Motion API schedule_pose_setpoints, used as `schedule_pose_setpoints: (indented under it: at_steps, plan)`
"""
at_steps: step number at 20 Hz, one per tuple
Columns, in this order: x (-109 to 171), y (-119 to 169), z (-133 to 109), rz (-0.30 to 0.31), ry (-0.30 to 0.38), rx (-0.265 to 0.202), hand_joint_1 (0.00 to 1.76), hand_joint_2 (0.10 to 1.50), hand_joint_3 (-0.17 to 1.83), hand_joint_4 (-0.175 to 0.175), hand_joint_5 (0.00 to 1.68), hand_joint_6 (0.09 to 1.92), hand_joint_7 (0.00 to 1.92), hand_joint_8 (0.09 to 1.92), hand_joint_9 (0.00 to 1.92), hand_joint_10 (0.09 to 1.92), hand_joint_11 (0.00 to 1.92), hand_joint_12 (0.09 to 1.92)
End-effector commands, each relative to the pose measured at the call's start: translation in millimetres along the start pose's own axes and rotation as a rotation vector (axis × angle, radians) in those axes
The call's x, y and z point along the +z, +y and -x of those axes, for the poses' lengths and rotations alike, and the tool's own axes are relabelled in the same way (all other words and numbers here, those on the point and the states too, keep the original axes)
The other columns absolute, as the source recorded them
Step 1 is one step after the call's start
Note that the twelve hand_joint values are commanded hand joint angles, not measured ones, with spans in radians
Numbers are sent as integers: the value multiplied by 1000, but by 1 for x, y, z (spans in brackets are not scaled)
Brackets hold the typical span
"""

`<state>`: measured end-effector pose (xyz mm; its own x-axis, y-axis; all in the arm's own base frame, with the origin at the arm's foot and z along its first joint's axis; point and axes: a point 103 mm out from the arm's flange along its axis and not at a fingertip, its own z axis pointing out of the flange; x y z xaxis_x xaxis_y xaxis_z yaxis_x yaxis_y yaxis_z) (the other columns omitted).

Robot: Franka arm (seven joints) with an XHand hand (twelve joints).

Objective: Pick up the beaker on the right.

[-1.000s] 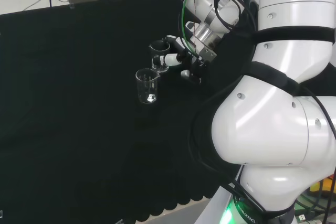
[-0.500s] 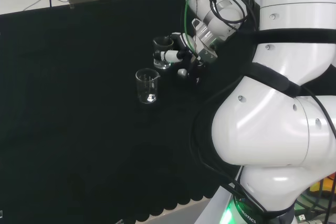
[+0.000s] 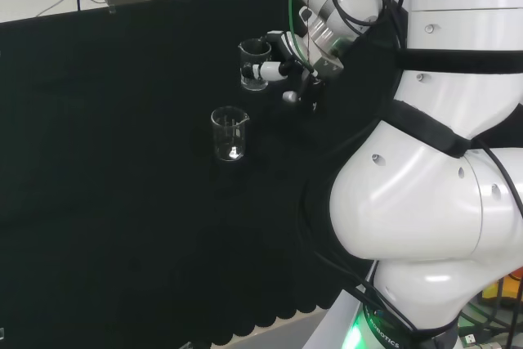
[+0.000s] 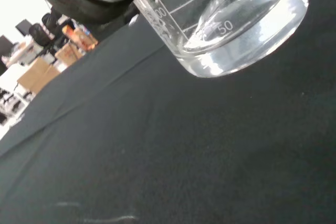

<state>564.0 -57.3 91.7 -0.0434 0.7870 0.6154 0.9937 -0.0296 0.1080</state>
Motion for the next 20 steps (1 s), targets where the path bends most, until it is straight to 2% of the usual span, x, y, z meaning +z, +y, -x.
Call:
schedule_pose_setpoints:
  at_steps: [1, 7, 13, 20]
  plan:
    - [-40, -4, -7, -131, -125, -73, 1314, 1055, -175, -169, 1174, 623, 1470, 352, 1544, 695, 1326, 797]
    - [-67, -33, -14, -201, -173, -100, 1323, 1030, -175, -175, 1283, 409, 1541, 225, 1608, 647, 1368, 763]
    - [-90, -65, -17, -219, -199, -89, 1324, 1027, -175, -175, 1301, 373, 1550, 211, 1615, 650, 1371, 766]
    - [-98, -95, -28, -282, -263, -117, 1324, 1025, -175, -175, 1305, 367, 1554, 205, 1620, 658, 1373, 771]
